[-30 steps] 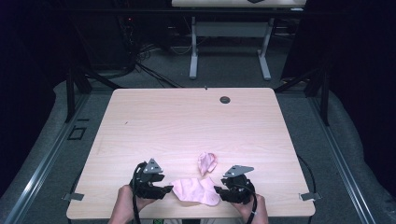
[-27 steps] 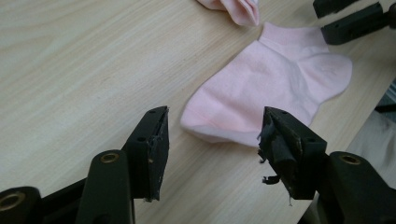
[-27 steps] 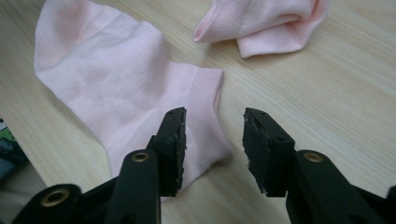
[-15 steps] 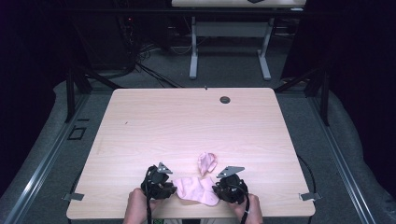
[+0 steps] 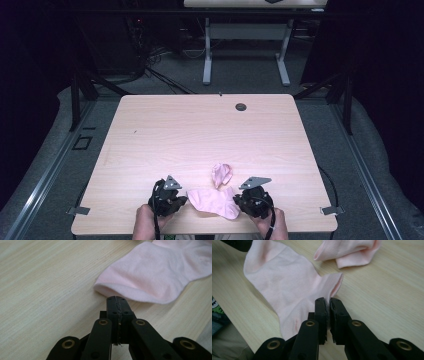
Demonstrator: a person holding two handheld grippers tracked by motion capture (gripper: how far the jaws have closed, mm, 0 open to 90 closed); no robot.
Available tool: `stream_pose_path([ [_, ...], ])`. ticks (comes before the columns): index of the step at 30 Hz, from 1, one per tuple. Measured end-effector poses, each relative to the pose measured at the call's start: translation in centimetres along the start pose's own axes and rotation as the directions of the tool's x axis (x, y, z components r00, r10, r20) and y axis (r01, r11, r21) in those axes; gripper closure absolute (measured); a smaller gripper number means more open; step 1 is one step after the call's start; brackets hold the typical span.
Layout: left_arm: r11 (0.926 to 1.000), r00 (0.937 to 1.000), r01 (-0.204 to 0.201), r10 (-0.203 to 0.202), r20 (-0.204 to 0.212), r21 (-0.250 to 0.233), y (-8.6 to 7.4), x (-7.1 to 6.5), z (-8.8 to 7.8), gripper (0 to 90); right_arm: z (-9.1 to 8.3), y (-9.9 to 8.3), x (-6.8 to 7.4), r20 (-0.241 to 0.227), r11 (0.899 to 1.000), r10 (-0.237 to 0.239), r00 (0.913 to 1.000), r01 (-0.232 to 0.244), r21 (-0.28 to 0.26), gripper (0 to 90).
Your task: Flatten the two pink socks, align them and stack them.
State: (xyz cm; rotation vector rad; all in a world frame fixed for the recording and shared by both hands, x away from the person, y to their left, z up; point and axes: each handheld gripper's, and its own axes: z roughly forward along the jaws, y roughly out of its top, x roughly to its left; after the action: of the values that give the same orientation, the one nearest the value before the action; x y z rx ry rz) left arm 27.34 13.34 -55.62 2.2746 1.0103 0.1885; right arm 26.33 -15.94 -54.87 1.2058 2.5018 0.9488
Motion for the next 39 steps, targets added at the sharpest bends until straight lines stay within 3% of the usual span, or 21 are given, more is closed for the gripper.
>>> stream_pose_path([
  [4, 0.9999, 0.9999, -0.006, 0.006, 0.01, -0.013, -0.1, -0.5, 0.1, 89.9, -0.6, -0.3, -0.9, 0.016, 1.0, 0.024, 0.9996, -0.024, -0.008, 84.4],
  [6, 0.9999, 0.9998, -0.01, 0.01, 0.016, -0.007, -0.2, -0.6, 0.3, 89.9, -0.6, -0.5, -1.5, 0.022, 0.999, 0.031, 0.9993, -0.031, 0.012, 84.3],
  [10, 0.9992, 0.9996, 0.019, -0.018, 0.02, -0.034, -0.3, -0.5, 0.2, 89.5, -0.4, -0.9, -1.7, 0.01, 0.999, 0.032, 0.9994, -0.032, 0.013, 84.0],
  [11, 0.9986, 0.9992, 0.035, -0.035, 0.019, -0.039, -0.2, -0.4, 0.0, 85.9, -0.4, -0.9, -1.7, 0.012, 1.0, 0.023, 0.9997, -0.023, 0.017, 83.9],
  [16, 0.9933, 0.9961, 0.085, -0.083, 0.031, -0.078, 0.9, 0.1, -0.5, 51.7, -0.2, -0.9, -1.6, 0.001, 1.0, 0.015, 0.9999, -0.015, 0.012, 83.2],
  [21, 0.9943, 0.9945, 0.094, -0.091, 0.052, -0.051, 2.8, -0.1, 0.6, 43.9, 0.1, -0.7, -1.4, 0.005, 1.0, 0.008, 1.0, -0.008, 0.014, 83.1],
  [23, 0.9959, 0.9952, 0.089, -0.088, 0.042, -0.015, 3.4, -0.3, 1.5, 47.3, 0.1, -0.7, -1.2, -0.001, 1.0, 0.003, 1.0, -0.003, 0.012, 83.1],
  [26, 0.9968, 0.9964, 0.078, -0.079, 0.033, 0.016, 3.7, -0.3, 2.6, 64.7, 0.1, -0.7, -1.2, 0.002, 1.0, -0.009, 1.0, 0.009, 0.022, 83.2],
  [27, 0.9971, 0.9969, 0.072, -0.073, 0.031, 0.025, 3.7, -0.3, 2.9, 64.7, 0.1, -0.7, -1.2, 0.002, 1.0, -0.009, 1.0, 0.009, 0.022, 83.2],
  [31, 0.9988, 0.9999, 0.015, -0.015, 0.005, 0.048, 3.4, -0.9, 3.4, 89.7, 0.3, -0.8, -1.1, 0.002, 1.0, -0.01, 0.9999, 0.01, 0.02, 83.8],
  [39, 0.9998, 0.9998, 0.011, -0.012, 0.018, 0.018, 2.7, -0.9, 2.6, 89.9, 0.0, -0.8, -1.3, 0.01, 1.0, -0.012, 0.9999, 0.012, 0.015, 83.8],
])
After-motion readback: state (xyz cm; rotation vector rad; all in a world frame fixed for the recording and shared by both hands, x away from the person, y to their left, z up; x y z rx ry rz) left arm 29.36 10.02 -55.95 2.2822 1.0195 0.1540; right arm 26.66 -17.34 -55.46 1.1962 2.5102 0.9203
